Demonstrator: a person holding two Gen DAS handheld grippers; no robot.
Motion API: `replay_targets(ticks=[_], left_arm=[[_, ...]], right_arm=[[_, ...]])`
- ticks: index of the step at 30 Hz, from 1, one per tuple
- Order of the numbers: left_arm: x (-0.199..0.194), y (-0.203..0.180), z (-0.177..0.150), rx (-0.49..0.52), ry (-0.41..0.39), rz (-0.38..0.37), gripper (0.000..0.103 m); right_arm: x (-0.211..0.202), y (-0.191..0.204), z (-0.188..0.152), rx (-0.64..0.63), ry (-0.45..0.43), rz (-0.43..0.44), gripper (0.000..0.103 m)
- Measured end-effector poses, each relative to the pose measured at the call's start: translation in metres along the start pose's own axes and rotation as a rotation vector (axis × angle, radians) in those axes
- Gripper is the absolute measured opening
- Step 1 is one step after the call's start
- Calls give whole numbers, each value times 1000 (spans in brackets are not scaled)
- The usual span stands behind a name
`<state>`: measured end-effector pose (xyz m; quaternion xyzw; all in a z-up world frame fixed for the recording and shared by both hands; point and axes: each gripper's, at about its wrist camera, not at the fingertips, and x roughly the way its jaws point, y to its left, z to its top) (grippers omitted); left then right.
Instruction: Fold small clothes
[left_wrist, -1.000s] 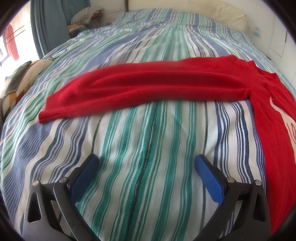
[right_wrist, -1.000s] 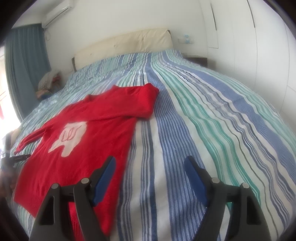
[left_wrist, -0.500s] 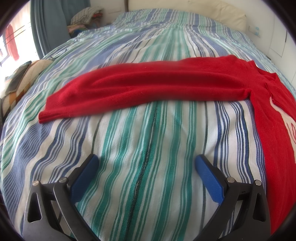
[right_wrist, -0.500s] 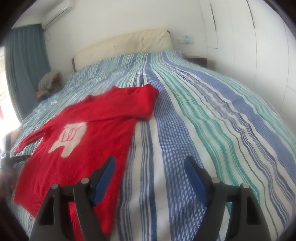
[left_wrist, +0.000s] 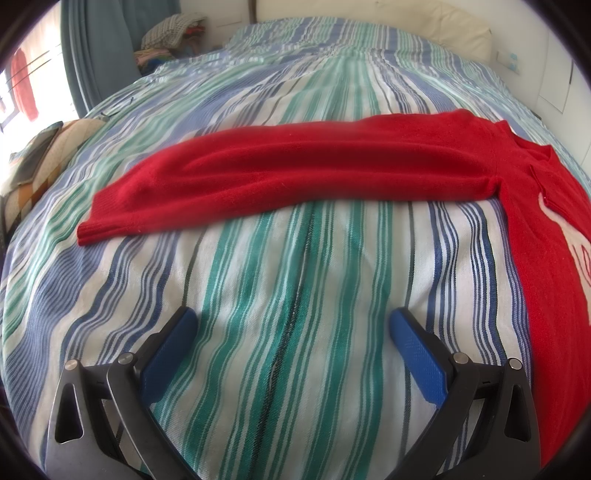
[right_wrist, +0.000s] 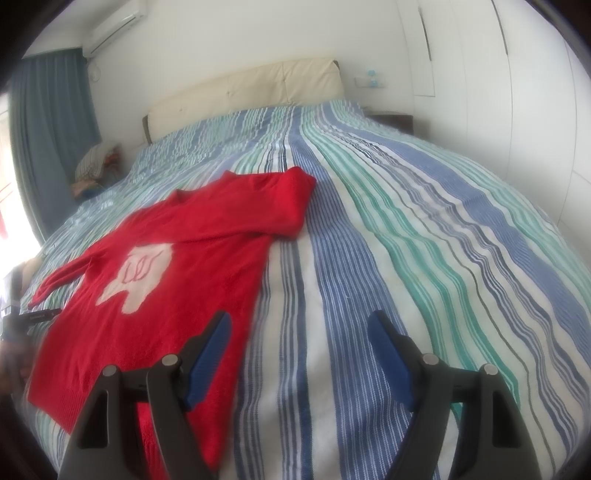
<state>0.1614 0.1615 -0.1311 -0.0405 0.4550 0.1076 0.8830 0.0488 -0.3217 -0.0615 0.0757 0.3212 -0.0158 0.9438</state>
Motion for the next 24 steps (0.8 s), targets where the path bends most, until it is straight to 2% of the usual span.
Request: replay_targets(ticks=[24], left_arm=[[0,0,0,0,-1,0,103]], right_arm=[[0,-2,0,2,0,1,76]])
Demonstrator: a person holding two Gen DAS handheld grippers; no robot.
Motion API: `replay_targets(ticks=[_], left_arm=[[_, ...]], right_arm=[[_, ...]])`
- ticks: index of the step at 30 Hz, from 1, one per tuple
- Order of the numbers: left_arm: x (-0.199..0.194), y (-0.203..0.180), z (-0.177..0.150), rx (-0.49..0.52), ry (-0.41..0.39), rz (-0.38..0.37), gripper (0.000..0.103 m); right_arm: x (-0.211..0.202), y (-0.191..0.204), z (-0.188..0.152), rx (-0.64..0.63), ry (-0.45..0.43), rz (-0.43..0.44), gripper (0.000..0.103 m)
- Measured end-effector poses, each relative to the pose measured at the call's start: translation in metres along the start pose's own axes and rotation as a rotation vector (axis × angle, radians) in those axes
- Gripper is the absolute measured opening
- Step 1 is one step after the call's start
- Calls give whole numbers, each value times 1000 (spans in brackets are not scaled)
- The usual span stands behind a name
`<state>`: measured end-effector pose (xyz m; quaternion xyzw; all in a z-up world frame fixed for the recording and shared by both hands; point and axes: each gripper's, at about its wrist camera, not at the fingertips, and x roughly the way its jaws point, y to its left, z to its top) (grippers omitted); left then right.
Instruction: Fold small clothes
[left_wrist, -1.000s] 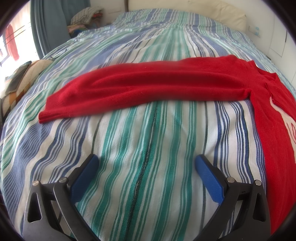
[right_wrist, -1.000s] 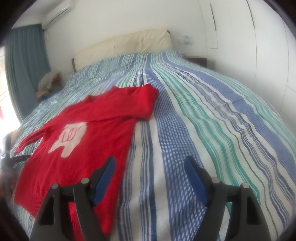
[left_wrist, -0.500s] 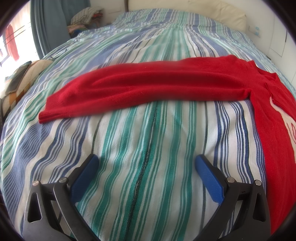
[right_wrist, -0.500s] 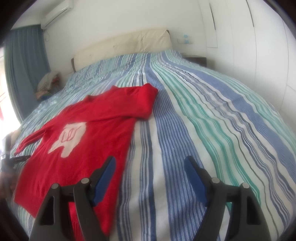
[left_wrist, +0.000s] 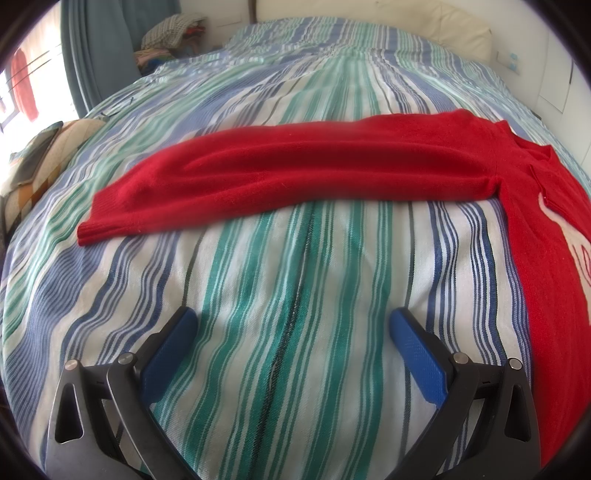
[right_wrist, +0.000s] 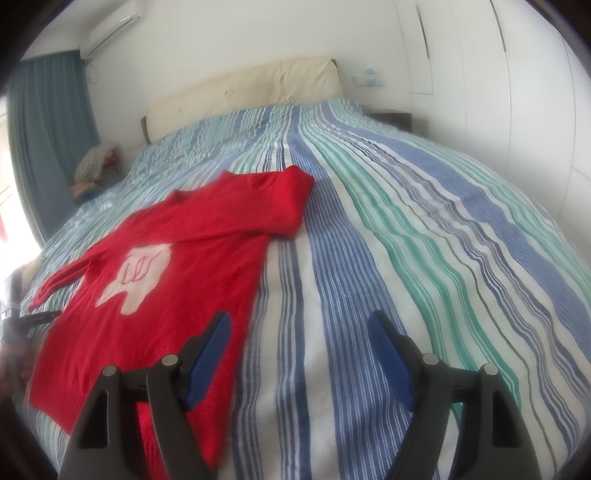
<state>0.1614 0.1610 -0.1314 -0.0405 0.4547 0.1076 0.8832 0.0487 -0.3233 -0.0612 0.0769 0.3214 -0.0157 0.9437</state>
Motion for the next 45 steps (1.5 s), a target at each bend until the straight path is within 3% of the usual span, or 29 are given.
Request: replay_targets(ticks=[9,15,21,28,31,36,38,44,45], left_arm=[[-5,3,1,-5,11,-23,103],[-27,28,8,-76,24,-175,103],[-32,70,23,-233,44,-195,103],[-17,87,23,-282,139,-193,102],[-16,107,26,-384,144,-250,102],[10,171,29,-730,132,-330,102],[27,184,32,-814,136,-367,102],[39,181,54,-765,51,-290,100],[37,181,55,-758,25,-271,91]], right_arm=[[-2,-3,1,11,-6,0,76],[-9,-5,2,32,-28,11,76],[-7,-16,5,107,-25,49,76],[-8,-22,6,149,-28,60,76],[-8,-22,6,149,-26,60,76],[-10,-22,6,151,-30,68,76],[-10,-22,6,148,-32,71,76],[-12,-19,6,138,-32,83,76],[-13,-19,6,135,-34,83,76]])
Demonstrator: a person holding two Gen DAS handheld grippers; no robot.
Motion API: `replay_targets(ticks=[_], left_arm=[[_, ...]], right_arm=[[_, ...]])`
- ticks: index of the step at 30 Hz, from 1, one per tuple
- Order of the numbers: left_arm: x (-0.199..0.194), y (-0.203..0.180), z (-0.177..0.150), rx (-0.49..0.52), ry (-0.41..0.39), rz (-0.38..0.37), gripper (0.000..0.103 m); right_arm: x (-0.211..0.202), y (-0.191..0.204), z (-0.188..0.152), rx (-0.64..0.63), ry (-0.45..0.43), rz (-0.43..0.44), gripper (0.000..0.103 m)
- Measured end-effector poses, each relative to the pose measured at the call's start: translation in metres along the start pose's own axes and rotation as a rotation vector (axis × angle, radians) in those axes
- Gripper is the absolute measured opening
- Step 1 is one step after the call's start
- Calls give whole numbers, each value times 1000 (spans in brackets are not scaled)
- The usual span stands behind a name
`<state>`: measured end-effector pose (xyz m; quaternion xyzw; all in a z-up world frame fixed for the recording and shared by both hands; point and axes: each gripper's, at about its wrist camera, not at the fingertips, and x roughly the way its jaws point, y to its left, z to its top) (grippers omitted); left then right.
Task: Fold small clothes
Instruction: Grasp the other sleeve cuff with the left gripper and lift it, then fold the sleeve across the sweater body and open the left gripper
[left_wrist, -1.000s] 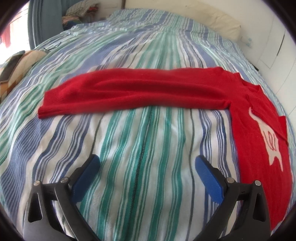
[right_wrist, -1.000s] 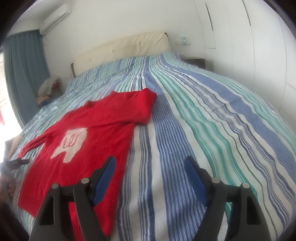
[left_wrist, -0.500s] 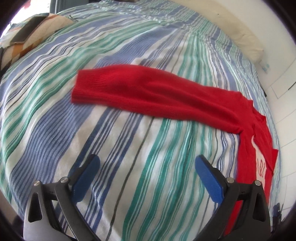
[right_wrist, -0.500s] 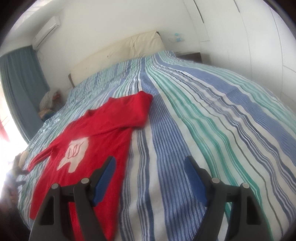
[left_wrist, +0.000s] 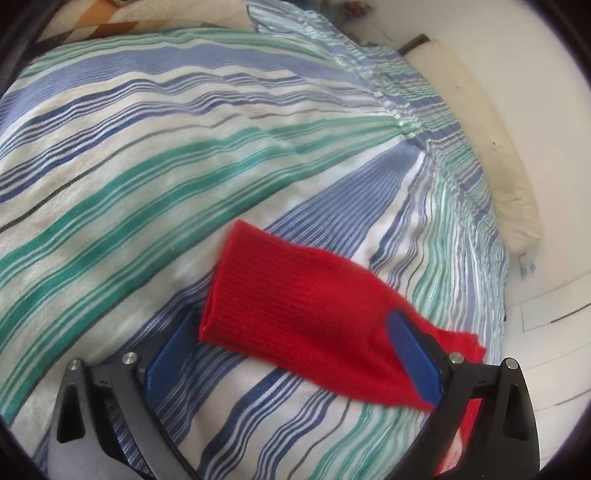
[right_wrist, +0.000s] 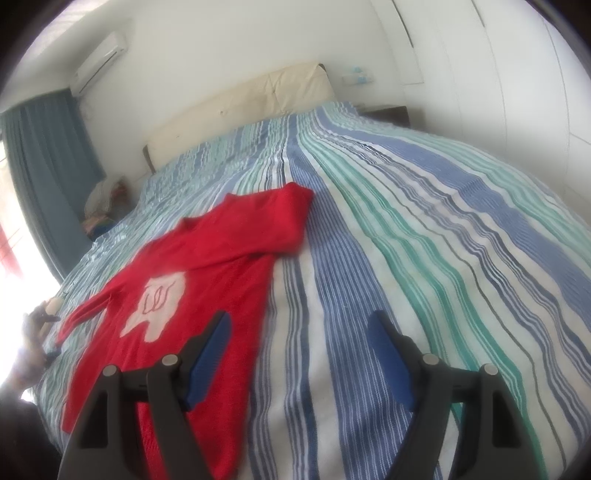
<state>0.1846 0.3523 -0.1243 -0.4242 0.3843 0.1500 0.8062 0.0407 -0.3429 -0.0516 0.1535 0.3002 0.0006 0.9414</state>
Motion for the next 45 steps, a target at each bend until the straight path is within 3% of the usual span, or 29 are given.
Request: replay_targets(ticks=[1,2,4,5,7,9,13,18,22,23,24,25,26,27,30,32,34,36,39,40,42,44,45], left_arm=[[-2,0,1,12,-26,12,67],[-4,-1,2,24,-40,22,55],[-7,0,4,26,-51,20,10],[-11,-2,4,24,-61,24,4],[-24,-17,6,58,-99,21,4],[-40,-52,5,154,-143,12,4],[-72,-161,-10,395,-165,-110,4],[-113,-316,-76,710,-166,-327,4],[-124,-394,-146,875,-130,-466,6],[-115,-408,-163,910,-76,-490,12],[-101,-418,-180,942,6,-511,33],[-86,-424,-196,958,81,-504,70],[-71,-424,-208,962,127,-468,83],[-61,-418,-215,956,141,-440,87],[-42,-382,-211,922,169,-400,87],[-34,-353,-198,898,144,-312,89],[-21,-328,-185,882,52,-166,97],[-1,-300,-173,882,-19,3,97],[52,-253,-166,938,26,345,93],[62,-233,-163,927,51,395,93],[44,-207,-152,839,39,326,95],[22,-193,-144,779,32,332,95],[9,-187,-142,761,37,284,95]], right_arm=[[0,0,0,-2,-1,0,76],[-1,1,0,-3,-1,1,76],[0,0,0,0,2,2,76],[0,0,0,1,2,3,76],[0,0,0,4,3,8,76],[-1,1,0,7,4,17,76],[0,7,1,-3,9,37,76],[-1,14,1,-25,10,51,76],[-2,14,1,-34,6,41,76],[-2,13,1,-31,7,39,76],[-2,10,1,-26,6,36,76],[-3,9,1,-21,6,32,76],[-3,8,1,-17,5,28,76],[-3,6,2,-12,2,23,76],[-9,0,4,8,-17,22,76],[-13,-3,4,20,-23,25,78],[-14,-7,4,42,-20,36,80],[-9,-10,4,74,3,61,80],[2,-8,4,101,42,82,80],[3,-6,4,93,42,81,80],[-1,2,3,47,27,63,80],[-5,8,1,-8,13,32,80],[-6,9,0,-24,12,20,80]])
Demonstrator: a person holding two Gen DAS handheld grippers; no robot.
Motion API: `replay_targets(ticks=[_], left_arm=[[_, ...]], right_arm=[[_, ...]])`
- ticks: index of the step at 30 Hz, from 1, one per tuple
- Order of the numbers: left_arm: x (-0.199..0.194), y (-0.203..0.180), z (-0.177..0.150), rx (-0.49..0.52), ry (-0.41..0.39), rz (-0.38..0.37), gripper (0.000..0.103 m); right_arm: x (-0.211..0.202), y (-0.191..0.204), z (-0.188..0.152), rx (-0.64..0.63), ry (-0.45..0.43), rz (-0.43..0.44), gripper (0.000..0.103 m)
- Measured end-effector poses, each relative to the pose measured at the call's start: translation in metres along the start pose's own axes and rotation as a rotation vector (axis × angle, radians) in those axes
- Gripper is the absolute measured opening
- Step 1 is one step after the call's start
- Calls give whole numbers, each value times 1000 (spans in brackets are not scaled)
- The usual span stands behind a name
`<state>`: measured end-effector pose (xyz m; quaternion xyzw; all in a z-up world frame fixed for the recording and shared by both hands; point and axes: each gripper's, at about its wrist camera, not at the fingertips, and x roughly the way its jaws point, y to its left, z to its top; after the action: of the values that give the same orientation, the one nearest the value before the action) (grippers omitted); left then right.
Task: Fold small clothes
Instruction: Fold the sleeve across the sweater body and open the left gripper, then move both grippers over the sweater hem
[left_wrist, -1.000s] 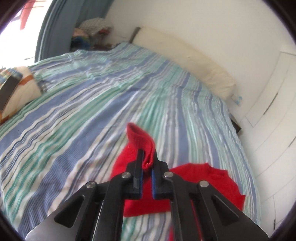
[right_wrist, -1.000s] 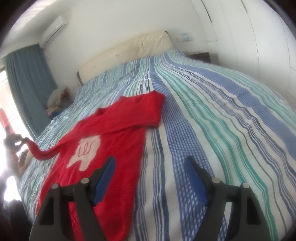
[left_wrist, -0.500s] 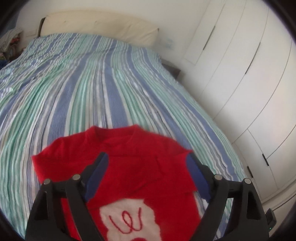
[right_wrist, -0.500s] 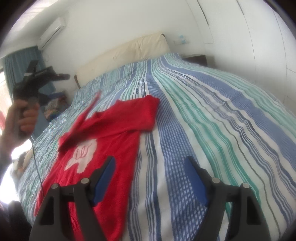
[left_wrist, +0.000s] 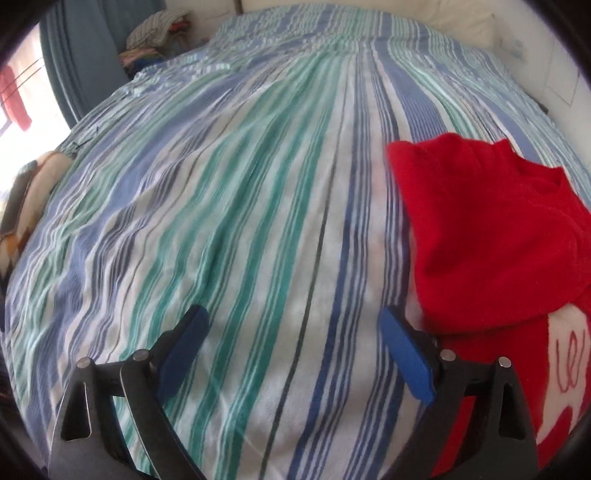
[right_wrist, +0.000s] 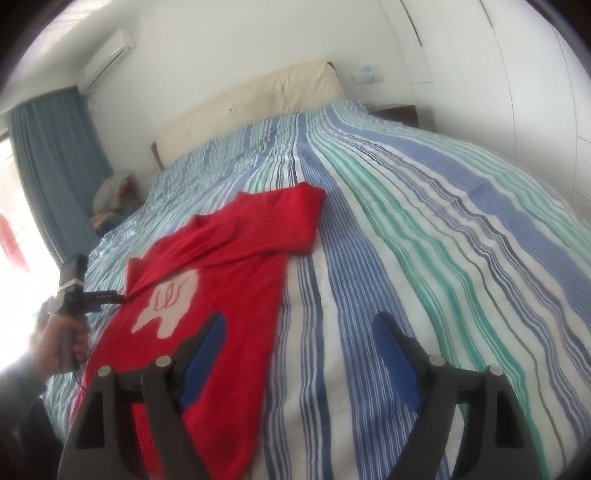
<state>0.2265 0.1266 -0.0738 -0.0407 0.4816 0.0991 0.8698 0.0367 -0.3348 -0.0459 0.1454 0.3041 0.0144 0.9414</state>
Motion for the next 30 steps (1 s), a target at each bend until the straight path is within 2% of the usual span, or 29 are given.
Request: replay_targets(ticks=[1,3,9,15,20,25,30], left_arm=[[-13,7,-6,-12,-20,-48,95],[-35,17,-17,-5,-73,-88,96],[-102,37,-43,46,-226,-93,98],[-130,51,-45,35,-284,-157,99],[-131,37,-69,50,-255,-218,101],[-112,21,-99,26,-159,-239,101],[-111,13,-114,31,-156,-227,101]], right_arm=[[0,0,0,-4,2,-6,80],[2,-3,0,16,3,-4,80],[4,-7,4,29,-14,-32,80],[0,-3,2,-7,-42,-82,80],[-8,6,2,-75,-87,-118,80],[-10,9,-2,-102,-80,-130,80],[-11,6,-3,-98,-83,-145,80]])
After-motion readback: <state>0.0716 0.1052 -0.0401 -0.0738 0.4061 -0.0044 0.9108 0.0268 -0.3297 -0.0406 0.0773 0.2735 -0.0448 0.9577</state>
